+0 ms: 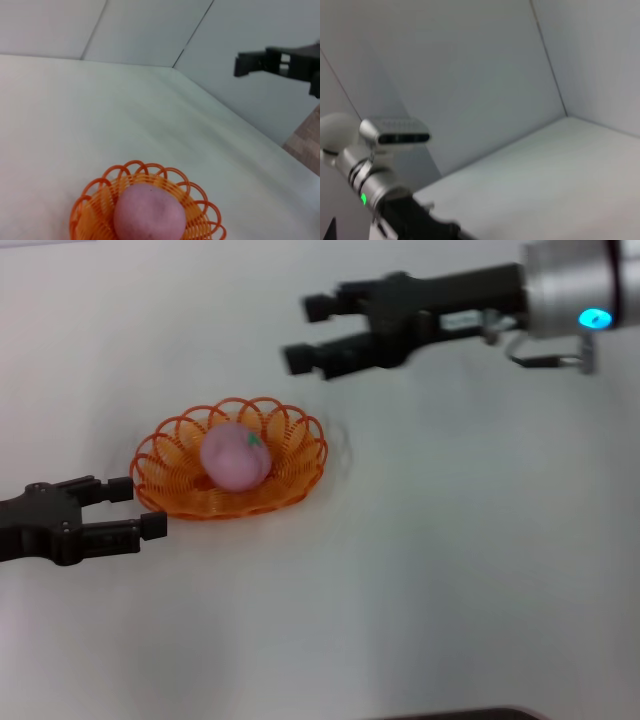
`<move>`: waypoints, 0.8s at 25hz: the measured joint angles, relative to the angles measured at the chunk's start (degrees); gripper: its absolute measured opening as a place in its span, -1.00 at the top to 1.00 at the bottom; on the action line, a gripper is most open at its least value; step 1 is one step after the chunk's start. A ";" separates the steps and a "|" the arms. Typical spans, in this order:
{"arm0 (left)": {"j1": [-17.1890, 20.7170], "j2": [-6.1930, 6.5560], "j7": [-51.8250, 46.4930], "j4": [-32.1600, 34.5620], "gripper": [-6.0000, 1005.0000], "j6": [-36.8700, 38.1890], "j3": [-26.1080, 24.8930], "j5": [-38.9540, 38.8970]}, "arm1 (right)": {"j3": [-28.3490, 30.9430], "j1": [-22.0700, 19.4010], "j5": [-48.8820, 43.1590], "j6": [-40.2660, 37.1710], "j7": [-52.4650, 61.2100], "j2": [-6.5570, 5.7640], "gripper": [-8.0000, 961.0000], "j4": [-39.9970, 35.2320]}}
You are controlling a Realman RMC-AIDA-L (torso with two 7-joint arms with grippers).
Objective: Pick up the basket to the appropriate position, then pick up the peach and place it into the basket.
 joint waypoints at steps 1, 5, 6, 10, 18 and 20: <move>0.00 0.02 0.00 0.04 -0.79 -0.10 -0.05 -0.01 | 0.18 -1.13 -0.17 -1.01 0.00 -0.54 -1.00 -0.40; 0.00 0.10 0.00 0.12 -0.79 -0.56 -0.09 -0.01 | 0.49 -5.30 -0.43 -4.55 -0.41 -3.32 -1.00 -0.76; 0.00 0.10 0.00 0.14 -0.79 -0.60 -0.08 -0.01 | 0.54 -6.10 -0.46 -5.19 -0.74 -3.87 -1.00 -0.76; 0.01 0.17 -0.07 0.25 -0.79 -0.69 -0.16 -0.03 | 0.91 -8.93 -1.77 -6.66 -1.89 -5.64 -1.00 -0.79; 0.30 0.43 -0.77 0.97 -0.79 -0.73 -0.25 -0.49 | 3.02 -9.64 -10.40 -6.95 -2.00 -4.63 -0.99 -0.22; 0.33 0.43 -0.79 1.07 -0.79 -0.73 -0.25 -0.50 | 3.55 -9.57 -10.68 -6.99 -2.10 -4.38 -0.99 -0.20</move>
